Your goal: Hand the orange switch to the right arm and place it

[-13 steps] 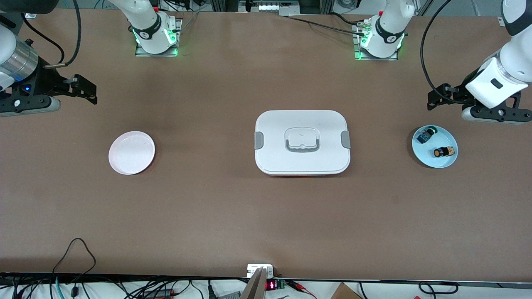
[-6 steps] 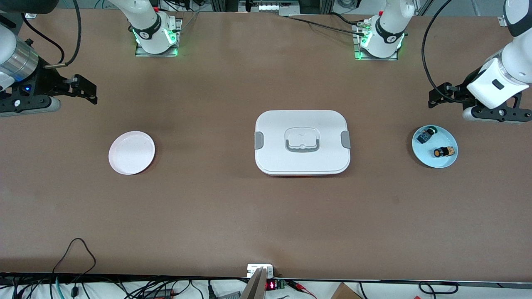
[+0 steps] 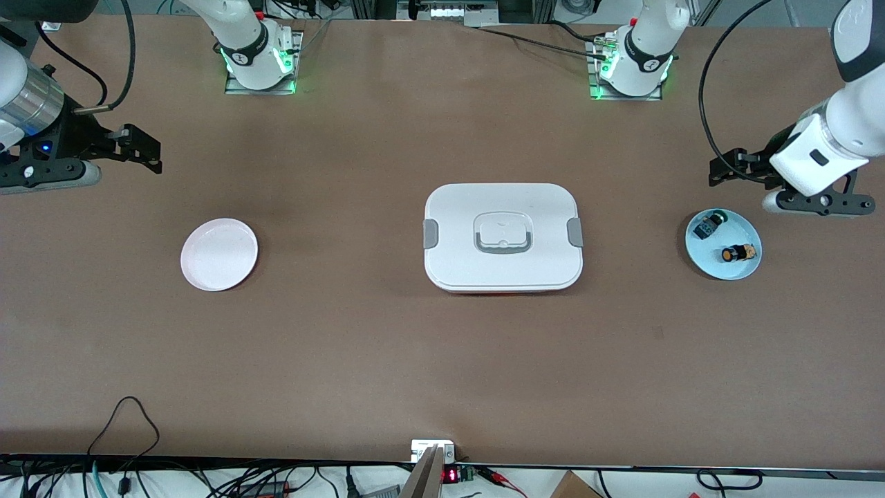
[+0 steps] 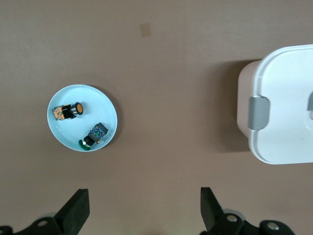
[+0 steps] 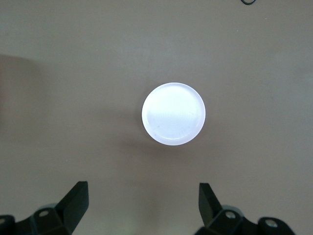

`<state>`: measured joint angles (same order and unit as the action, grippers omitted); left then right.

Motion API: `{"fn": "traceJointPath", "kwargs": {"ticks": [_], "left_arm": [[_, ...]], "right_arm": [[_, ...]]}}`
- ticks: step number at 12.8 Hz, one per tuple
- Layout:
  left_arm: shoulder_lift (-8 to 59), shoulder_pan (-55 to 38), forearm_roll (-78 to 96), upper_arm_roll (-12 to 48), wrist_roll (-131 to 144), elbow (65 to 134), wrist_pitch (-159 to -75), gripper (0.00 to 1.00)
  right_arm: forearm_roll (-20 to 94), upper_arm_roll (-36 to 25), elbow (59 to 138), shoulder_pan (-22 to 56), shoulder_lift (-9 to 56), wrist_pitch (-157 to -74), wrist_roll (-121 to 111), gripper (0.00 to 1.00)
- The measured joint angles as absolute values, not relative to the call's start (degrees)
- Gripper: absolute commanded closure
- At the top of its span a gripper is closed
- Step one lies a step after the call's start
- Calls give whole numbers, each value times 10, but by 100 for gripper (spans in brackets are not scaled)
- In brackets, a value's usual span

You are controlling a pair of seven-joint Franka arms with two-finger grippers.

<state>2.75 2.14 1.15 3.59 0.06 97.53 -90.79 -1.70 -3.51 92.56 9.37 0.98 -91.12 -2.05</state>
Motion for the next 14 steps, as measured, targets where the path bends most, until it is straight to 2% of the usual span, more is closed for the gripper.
{"fn": "traceJointPath", "kwargs": {"ticks": [5, 11, 14], "left_arm": [[61, 88, 11, 31, 1, 995, -902, 0], [157, 163, 11, 30, -9, 997, -915, 0], [198, 185, 10, 30, -55, 1001, -977, 0]], "right_arm": [[-17, -35, 926, 94, 10, -911, -20, 0], [-17, -35, 925, 94, 10, -911, -20, 0], [-17, -35, 925, 94, 10, -911, -20, 0]]}}
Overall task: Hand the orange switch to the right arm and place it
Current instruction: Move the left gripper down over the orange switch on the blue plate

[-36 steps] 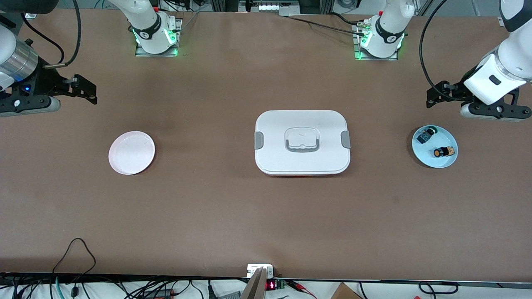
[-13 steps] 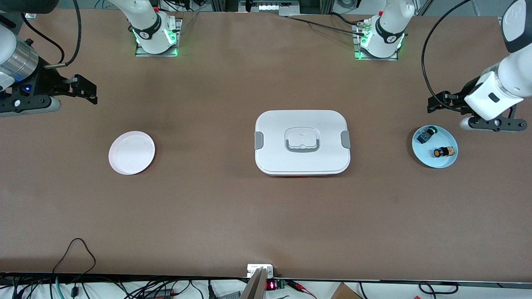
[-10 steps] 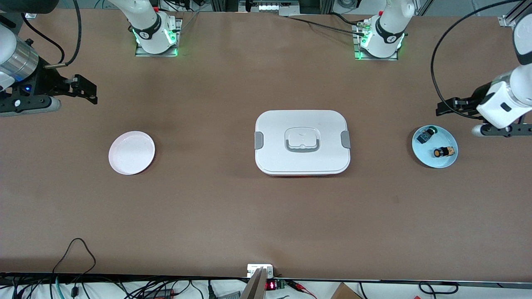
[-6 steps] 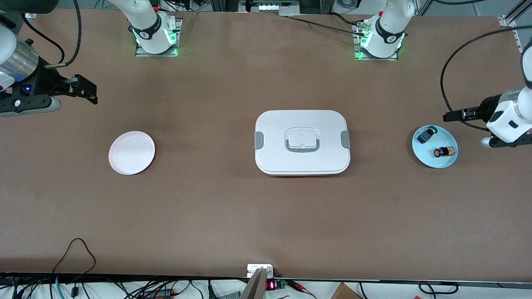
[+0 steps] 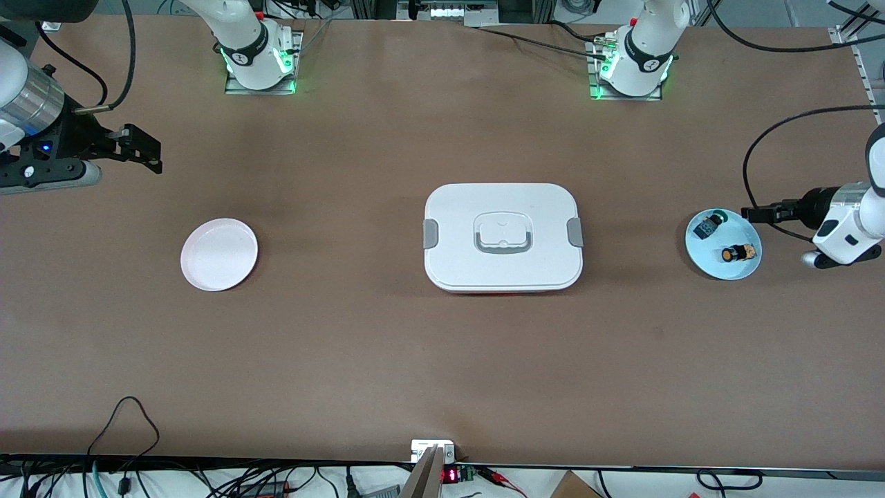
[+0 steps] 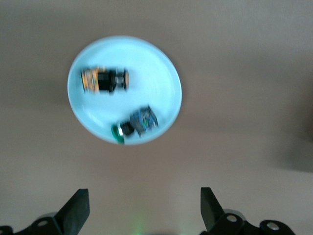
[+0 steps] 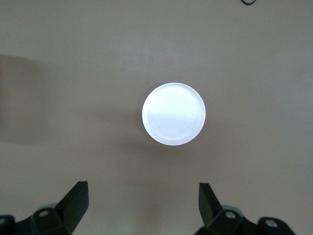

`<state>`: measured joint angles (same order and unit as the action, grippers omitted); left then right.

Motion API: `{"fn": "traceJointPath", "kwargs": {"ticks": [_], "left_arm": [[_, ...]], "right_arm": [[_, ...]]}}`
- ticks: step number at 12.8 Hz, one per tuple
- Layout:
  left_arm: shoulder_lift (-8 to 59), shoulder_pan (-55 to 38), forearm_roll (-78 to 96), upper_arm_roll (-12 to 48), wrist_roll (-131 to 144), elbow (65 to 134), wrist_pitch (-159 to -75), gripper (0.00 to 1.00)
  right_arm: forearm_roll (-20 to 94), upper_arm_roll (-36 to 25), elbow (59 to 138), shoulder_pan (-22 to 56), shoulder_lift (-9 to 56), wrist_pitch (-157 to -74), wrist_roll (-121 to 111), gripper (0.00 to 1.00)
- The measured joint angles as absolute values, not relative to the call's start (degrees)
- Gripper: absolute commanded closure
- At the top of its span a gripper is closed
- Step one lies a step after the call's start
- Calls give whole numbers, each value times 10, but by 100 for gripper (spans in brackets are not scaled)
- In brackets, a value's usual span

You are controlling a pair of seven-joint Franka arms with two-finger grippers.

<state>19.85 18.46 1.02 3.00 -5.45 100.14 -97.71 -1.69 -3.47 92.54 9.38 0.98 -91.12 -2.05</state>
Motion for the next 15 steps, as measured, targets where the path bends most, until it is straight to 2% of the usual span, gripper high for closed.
{"fn": "traceJointPath", "kwargs": {"ticks": [2, 6, 10, 15], "left_arm": [[218, 196, 10, 30, -95, 1017, -1046, 0], [227, 231, 10, 30, -110, 1095, -1168, 1], [250, 239, 10, 31, -130, 1110, -1220, 5], [293, 239, 10, 31, -132, 1109, -1247, 5]], "right_arm": [[-17, -35, 925, 94, 10, -911, -20, 0], [-17, -35, 925, 94, 10, -911, -20, 0], [-17, -35, 925, 94, 10, -911, -20, 0], [-17, -35, 925, 94, 10, -911, -20, 0]]}}
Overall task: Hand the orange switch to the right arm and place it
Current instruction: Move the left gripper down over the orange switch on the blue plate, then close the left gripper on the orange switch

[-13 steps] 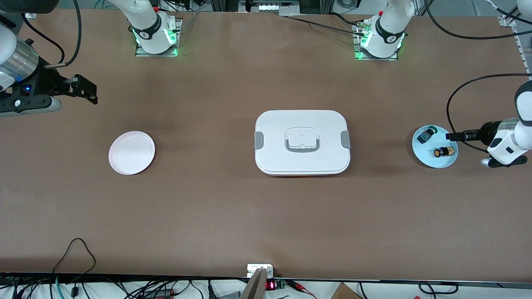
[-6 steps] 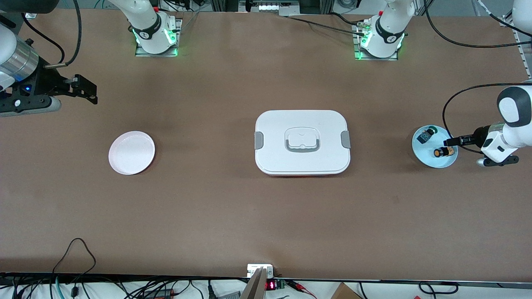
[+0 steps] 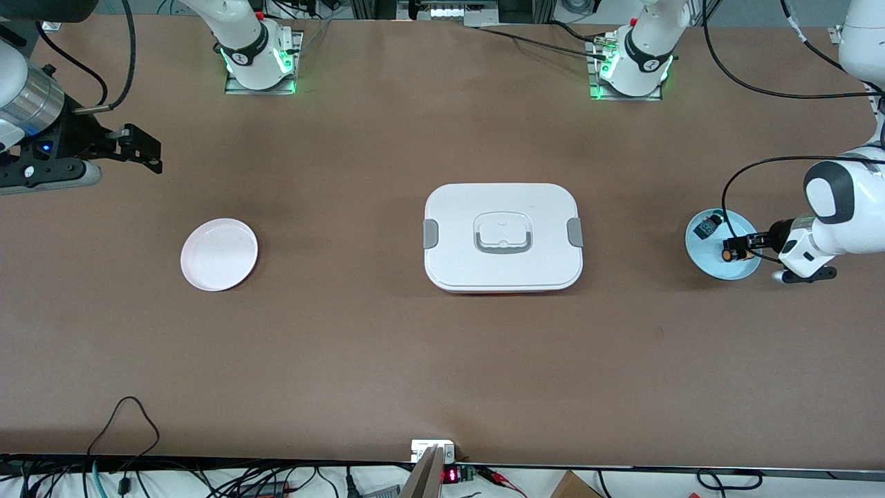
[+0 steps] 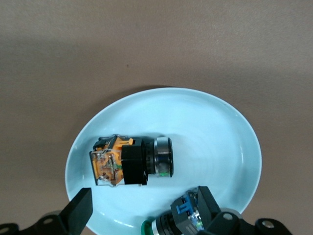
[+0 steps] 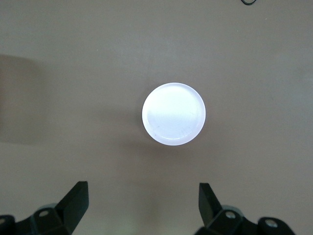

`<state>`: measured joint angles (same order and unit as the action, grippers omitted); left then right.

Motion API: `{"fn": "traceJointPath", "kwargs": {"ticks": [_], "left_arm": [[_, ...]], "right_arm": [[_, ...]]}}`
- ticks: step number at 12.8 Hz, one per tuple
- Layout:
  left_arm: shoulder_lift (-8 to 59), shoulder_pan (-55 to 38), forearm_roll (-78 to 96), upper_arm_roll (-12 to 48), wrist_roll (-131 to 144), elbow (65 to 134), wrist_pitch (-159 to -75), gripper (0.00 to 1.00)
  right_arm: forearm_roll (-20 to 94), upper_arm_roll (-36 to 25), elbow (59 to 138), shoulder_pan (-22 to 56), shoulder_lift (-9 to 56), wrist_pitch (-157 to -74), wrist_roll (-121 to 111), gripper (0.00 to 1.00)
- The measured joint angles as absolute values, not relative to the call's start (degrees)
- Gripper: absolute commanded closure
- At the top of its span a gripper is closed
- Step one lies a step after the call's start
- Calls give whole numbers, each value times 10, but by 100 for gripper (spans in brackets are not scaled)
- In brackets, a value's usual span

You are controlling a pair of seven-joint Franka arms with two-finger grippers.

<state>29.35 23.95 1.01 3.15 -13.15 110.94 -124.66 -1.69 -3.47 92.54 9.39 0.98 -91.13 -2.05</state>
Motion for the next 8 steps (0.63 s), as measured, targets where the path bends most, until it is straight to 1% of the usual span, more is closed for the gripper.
{"fn": "traceJointPath", "kwargs": {"ticks": [4, 5, 6, 8], "left_arm": [[305, 240, 10, 32, -132, 1105, -1269, 5], [308, 240, 10, 32, -132, 1104, -1271, 8], [311, 240, 10, 32, -132, 1102, -1273, 12], [316, 240, 10, 32, -132, 1096, -1273, 26]], "right_arm": [[-16, -35, 925, 94, 10, -911, -20, 0], [-15, -35, 925, 94, 10, -911, -20, 0], [-15, -35, 925, 94, 10, -911, -20, 0], [-14, -35, 925, 94, 10, -911, -20, 0]]}}
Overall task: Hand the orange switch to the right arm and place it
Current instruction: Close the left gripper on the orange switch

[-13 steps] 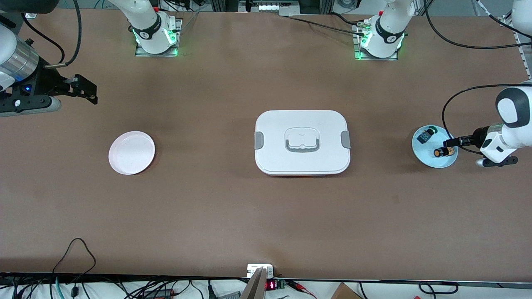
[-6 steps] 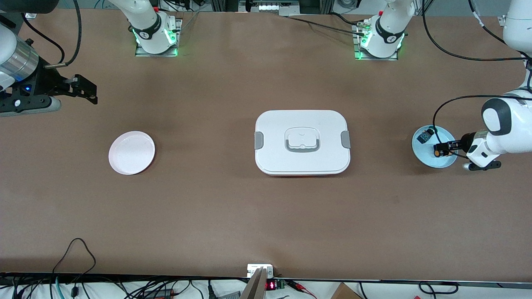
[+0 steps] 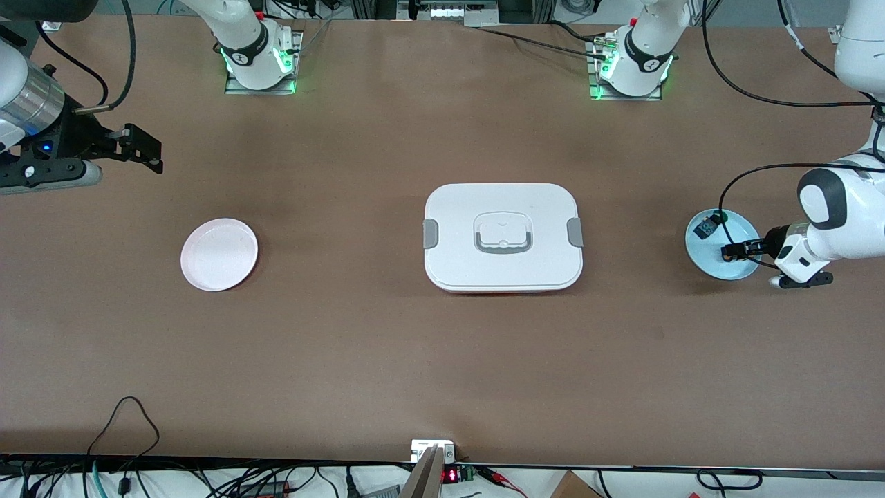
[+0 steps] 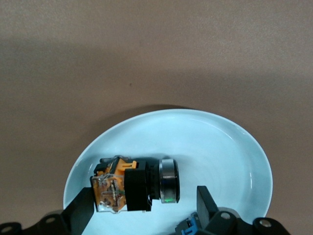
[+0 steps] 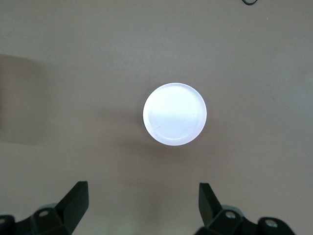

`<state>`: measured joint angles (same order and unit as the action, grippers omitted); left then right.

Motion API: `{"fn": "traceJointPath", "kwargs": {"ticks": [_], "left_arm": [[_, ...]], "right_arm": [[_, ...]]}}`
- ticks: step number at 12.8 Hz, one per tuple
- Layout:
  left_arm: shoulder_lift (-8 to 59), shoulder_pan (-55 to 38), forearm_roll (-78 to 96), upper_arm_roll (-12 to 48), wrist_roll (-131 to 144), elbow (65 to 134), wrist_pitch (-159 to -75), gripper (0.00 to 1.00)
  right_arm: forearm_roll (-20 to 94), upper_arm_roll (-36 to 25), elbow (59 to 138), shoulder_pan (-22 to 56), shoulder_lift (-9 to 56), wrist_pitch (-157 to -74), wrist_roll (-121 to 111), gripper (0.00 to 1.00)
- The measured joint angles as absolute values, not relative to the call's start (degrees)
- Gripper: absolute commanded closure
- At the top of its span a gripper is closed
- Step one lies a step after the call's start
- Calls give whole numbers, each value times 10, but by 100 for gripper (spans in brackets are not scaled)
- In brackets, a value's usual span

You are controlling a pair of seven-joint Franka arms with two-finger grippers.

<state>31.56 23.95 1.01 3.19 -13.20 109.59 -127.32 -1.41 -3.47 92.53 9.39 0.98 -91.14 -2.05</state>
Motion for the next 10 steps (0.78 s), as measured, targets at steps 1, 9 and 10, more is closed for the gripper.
{"fn": "traceJointPath", "kwargs": {"ticks": [1, 9, 10], "left_arm": [[317, 240, 10, 32, -132, 1094, -1273, 33], [326, 238, 10, 34, -137, 1079, -1271, 39], [326, 238, 10, 34, -137, 1079, -1271, 47]], "right_arm": [[-14, -35, 925, 94, 10, -911, -20, 0], [-12, -33, 919, 99, 10, -912, -20, 0], [-12, -32, 918, 100, 10, -912, -20, 0]]}}
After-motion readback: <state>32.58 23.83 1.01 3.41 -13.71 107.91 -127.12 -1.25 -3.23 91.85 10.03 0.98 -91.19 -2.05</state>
